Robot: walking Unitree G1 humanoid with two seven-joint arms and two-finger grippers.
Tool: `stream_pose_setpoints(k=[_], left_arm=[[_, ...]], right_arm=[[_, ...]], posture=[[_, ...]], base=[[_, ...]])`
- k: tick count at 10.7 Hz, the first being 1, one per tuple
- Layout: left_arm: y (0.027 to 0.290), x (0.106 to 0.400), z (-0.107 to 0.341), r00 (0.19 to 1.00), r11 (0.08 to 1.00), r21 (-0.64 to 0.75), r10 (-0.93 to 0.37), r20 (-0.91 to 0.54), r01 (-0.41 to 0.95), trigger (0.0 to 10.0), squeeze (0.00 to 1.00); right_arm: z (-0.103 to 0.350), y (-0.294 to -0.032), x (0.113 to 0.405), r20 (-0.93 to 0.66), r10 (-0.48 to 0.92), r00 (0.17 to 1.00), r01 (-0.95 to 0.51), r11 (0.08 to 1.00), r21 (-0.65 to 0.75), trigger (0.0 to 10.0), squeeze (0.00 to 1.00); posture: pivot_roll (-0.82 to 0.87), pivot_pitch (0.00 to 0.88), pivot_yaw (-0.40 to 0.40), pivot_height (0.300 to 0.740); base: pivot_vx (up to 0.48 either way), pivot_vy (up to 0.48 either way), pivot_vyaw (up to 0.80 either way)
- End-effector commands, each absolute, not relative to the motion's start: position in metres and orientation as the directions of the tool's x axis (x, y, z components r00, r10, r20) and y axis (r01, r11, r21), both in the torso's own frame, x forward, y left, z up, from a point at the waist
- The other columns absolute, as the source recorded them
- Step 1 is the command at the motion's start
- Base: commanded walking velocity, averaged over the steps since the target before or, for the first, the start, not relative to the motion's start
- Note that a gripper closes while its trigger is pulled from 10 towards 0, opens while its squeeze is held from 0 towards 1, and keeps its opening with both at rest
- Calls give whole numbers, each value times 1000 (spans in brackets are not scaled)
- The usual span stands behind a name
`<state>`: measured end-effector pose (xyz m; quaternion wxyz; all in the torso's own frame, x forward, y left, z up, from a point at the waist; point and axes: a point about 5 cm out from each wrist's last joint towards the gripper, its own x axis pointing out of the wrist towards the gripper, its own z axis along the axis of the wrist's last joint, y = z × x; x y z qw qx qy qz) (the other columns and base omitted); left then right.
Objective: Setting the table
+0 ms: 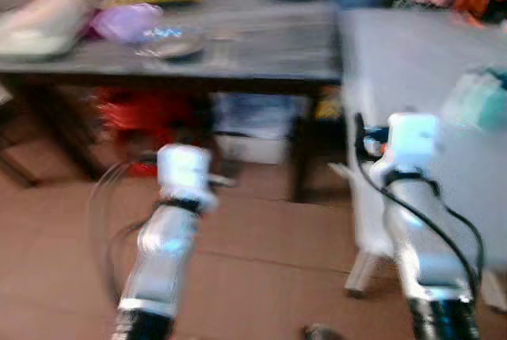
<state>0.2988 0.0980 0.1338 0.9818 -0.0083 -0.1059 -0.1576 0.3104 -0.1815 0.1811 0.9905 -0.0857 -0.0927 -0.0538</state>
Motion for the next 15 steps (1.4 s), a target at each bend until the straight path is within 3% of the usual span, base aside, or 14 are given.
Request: stream_pose_setpoints(k=[1, 5, 15], left_arm=[[111, 300, 135, 936, 959, 34, -280, 213, 280, 10000, 0], [109, 299, 135, 933, 957, 40, -291, 212, 289, 10000, 0], [109, 297, 140, 898, 929, 25, -365, 245, 370, 10000, 0]], right_arm=[[185, -174, 310, 212, -71, 975, 104, 983, -152, 10000, 0], [184, -170, 309, 213, -66, 975, 99, 984, -145, 10000, 0], [182, -163, 309, 225, -38, 974, 70, 989, -133, 10000, 0]], posture=[[-141, 140, 93, 740], [-137, 146, 100, 740], [-128, 144, 105, 740]], base=[[0, -480, 0], [0, -431, 0], [0, 0, 0]])
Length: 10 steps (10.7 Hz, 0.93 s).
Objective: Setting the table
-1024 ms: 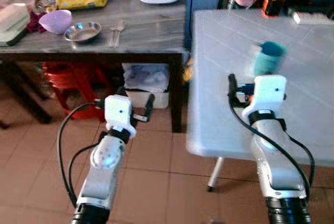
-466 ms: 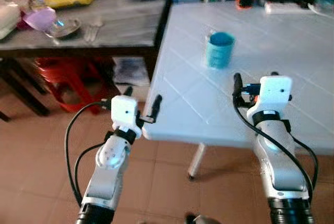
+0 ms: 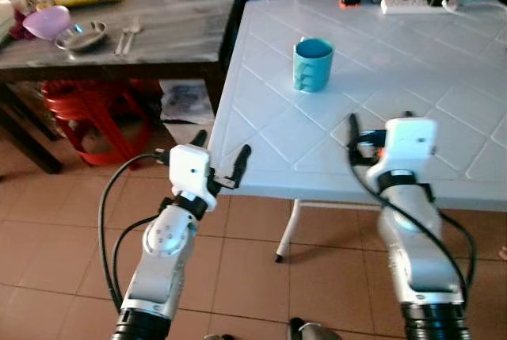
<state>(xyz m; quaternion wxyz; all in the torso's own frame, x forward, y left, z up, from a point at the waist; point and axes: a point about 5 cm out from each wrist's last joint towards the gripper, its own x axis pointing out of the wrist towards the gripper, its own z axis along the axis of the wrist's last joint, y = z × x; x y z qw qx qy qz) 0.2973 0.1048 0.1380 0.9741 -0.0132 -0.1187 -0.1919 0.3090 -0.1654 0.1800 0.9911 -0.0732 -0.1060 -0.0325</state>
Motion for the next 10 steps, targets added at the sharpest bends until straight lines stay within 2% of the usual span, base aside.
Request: stream_pose_setpoints(k=[1, 4, 10], left_arm=[[109, 296, 141, 894, 925, 27, -373, 249, 378, 10000, 0], [109, 295, 139, 897, 926, 24, -372, 239, 378, 10000, 0], [109, 294, 137, 904, 931, 19, -360, 231, 366, 10000, 0]], right_arm=[[182, -162, 309, 227, -33, 973, 65, 989, -134, 10000, 0], [182, -161, 309, 227, -30, 973, 62, 989, -131, 10000, 0], [180, -161, 308, 221, -35, 975, 65, 990, -127, 10000, 0]], posture=[[-128, 144, 104, 740], [-126, 146, 103, 740], [-124, 150, 105, 740]], base=[[368, 0, 0], [375, 0, 0], [0, 0, 0]])
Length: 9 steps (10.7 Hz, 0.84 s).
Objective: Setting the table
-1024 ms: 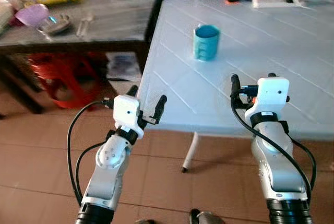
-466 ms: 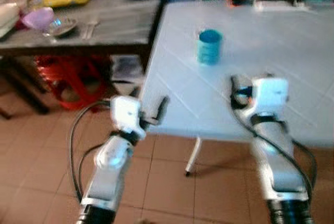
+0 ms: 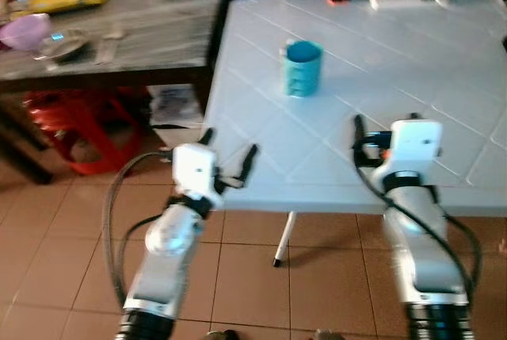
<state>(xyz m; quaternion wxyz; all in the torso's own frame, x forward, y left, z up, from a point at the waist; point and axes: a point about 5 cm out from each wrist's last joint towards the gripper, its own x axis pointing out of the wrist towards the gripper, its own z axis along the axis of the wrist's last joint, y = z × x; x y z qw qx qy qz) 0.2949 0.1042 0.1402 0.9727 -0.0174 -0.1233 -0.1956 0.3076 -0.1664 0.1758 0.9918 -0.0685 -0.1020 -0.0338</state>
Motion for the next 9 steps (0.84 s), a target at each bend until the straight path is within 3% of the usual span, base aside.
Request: stream_pose_setpoints(k=[1, 3, 6, 9], left_arm=[[109, 294, 137, 904, 931, 19, -360, 232, 366, 10000, 0], [109, 293, 138, 899, 928, 24, -367, 240, 373, 10000, 0], [109, 292, 139, 893, 923, 23, -377, 245, 383, 10000, 0], [106, 290, 139, 877, 910, 33, -408, 252, 414, 10000, 0]], right_arm=[[179, -162, 308, 220, -38, 975, 67, 990, -126, 10000, 0], [179, -158, 308, 228, -19, 973, 50, 990, -134, 10000, 0], [181, -155, 307, 239, -11, 971, 48, 988, -147, 10000, 0], [180, -158, 307, 240, -27, 970, 60, 990, -129, 10000, 0]], posture=[[-123, 151, 105, 740], [-121, 153, 106, 740], [-119, 155, 108, 740], [-121, 154, 111, 740]], base=[[0, 0, 0], [0, 0, 0], [0, 0, 800], [230, 0, 0]])
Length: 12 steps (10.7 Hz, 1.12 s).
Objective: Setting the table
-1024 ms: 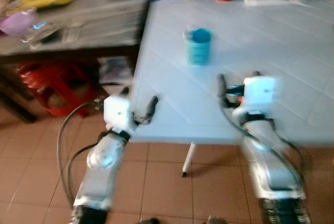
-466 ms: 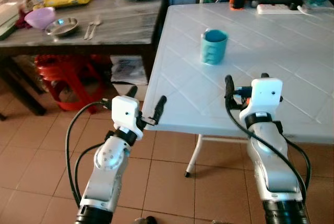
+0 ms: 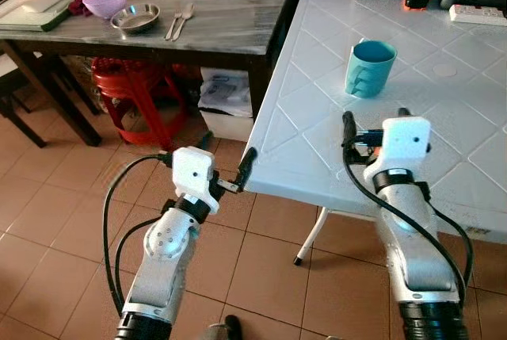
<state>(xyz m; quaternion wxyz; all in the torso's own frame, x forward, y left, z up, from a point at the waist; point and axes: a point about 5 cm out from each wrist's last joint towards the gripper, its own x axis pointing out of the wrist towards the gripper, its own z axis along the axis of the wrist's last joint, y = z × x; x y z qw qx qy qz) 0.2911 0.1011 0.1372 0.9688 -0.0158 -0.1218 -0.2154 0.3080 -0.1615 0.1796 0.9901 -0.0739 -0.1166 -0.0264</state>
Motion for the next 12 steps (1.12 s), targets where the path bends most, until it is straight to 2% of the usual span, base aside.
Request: stream_pose_setpoints(k=[1, 6, 7, 8, 12], left_arm=[[106, 290, 139, 874, 906, 32, -415, 253, 421, 10000, 0], [105, 291, 139, 872, 904, 30, -419, 253, 426, 10000, 0], [106, 291, 138, 879, 907, 18, -412, 241, 420, 10000, 0], [106, 291, 139, 877, 909, 11, -406, 256, 417, 10000, 0], [108, 287, 134, 878, 905, 19, -418, 236, 425, 10000, 0]], right_arm=[[180, -158, 307, 241, -33, 970, 66, 989, -129, 10000, 0], [182, -159, 308, 241, -31, 970, 59, 992, -109, 10000, 0], [181, -159, 309, 238, -30, 971, 58, 992, -111, 10000, 0], [181, -158, 309, 235, -30, 971, 56, 993, -102, 10000, 0], [179, -154, 307, 243, -15, 970, 41, 994, -105, 10000, 0]], posture=[[-121, 154, 111, 740], [-125, 148, 104, 740], [-124, 146, 104, 740], [-123, 148, 104, 740], [-118, 155, 108, 740]], base=[[450, 0, 0], [449, 0, 0], [296, 0, -550], [0, 0, -800], [0, 0, 0]])
